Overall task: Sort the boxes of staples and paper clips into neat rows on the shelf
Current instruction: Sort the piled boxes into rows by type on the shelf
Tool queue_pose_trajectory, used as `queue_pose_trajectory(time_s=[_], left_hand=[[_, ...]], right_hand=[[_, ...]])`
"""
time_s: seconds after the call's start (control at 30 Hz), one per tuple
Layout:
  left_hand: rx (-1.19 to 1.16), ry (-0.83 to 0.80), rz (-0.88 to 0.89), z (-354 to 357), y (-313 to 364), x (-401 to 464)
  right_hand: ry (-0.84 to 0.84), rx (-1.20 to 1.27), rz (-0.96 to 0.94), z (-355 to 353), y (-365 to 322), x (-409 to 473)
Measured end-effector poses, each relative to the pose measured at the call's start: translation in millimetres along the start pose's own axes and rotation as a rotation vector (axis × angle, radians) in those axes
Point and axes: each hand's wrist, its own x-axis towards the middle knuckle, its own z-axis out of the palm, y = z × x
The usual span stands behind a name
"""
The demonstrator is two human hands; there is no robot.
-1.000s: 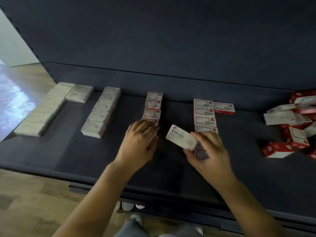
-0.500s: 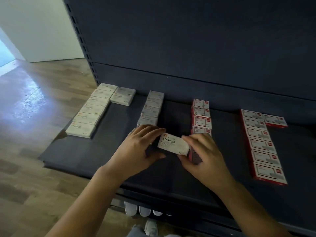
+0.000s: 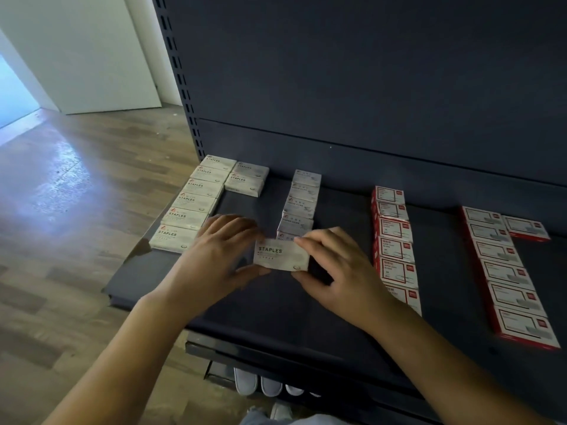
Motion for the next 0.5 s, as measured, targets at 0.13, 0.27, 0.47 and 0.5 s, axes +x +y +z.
queue_pose_trajectory(time_s=[0.13,0.27,0.47,0.5], left_hand=[[0.095,0.024,-0.119,-8,-31,-3],[0.184,-0.004,-0.29,-7,-49,0],[0.31,-0.401,-0.595,8,-53,26],[0.346,-0.431,-0.597,9,-53,30]], right_hand=[[-0.057,0.028,0.069,7,-4,11],[-0.083,0.032,0.088,13,-4,9],[-0.077,0.025,0.094,12,-2,9],[-0.071,0.021,0.099,11,-1,10]])
